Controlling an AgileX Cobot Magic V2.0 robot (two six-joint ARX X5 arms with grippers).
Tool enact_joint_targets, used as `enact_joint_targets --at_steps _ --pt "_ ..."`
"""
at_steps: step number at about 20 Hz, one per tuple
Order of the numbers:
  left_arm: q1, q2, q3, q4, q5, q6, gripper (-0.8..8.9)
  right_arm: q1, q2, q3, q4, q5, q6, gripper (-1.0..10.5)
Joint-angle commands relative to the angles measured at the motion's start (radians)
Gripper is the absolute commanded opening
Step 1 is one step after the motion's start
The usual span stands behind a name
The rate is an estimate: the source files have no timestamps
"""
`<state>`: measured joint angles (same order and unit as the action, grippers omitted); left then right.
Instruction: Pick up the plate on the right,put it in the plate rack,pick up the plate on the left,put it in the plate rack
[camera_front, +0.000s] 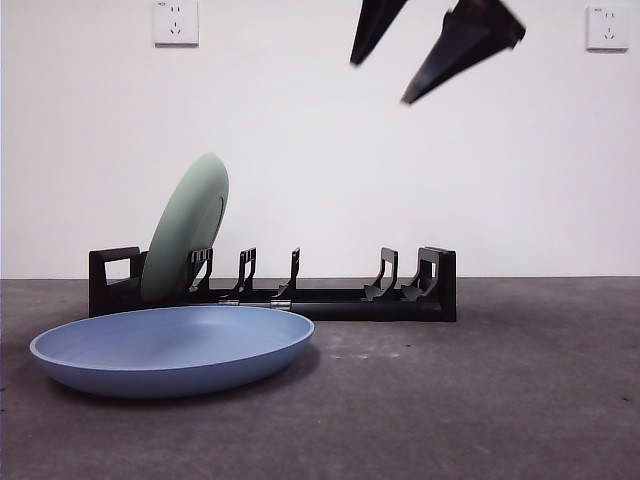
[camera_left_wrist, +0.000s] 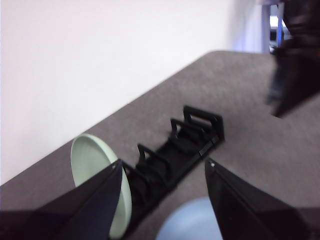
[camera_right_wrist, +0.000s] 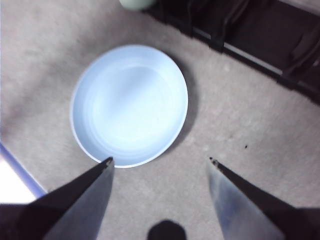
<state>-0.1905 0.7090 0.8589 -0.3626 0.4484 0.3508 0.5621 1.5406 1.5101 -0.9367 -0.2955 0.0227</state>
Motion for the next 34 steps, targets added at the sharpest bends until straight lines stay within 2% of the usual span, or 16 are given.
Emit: enact_joint_targets --at_steps 1,4,9,15,25,29,34 --pt "0.002 -0.080 0.030 -0.168 0.004 0.110 2.84 0.008 0.061 -0.010 0.018 0.000 0.011 3.1" --pt "0.002 -0.157 0.089 -0.353 0.004 0.136 2.84 0.009 0.154 -0.010 0.047 -0.005 0.028 3.1" --pt "0.002 -0.174 0.180 -0.488 0.004 0.140 2.84 0.031 0.316 -0.010 0.092 -0.016 0.055 3.1" --pt "0.002 -0.172 0.186 -0.489 0.004 0.140 2.84 0.067 0.450 -0.010 0.195 -0.017 0.103 3.1" --pt "-0.009 -0.172 0.186 -0.489 0.004 0.140 2.84 0.073 0.507 -0.010 0.264 0.001 0.136 3.1" --pt "-0.014 -0.172 0.186 -0.489 0.004 0.140 2.84 0.074 0.513 -0.010 0.283 0.000 0.143 2.1" --pt "-0.018 -0.172 0.186 -0.488 0.004 0.140 2.84 0.074 0.527 -0.010 0.299 0.000 0.159 2.1"
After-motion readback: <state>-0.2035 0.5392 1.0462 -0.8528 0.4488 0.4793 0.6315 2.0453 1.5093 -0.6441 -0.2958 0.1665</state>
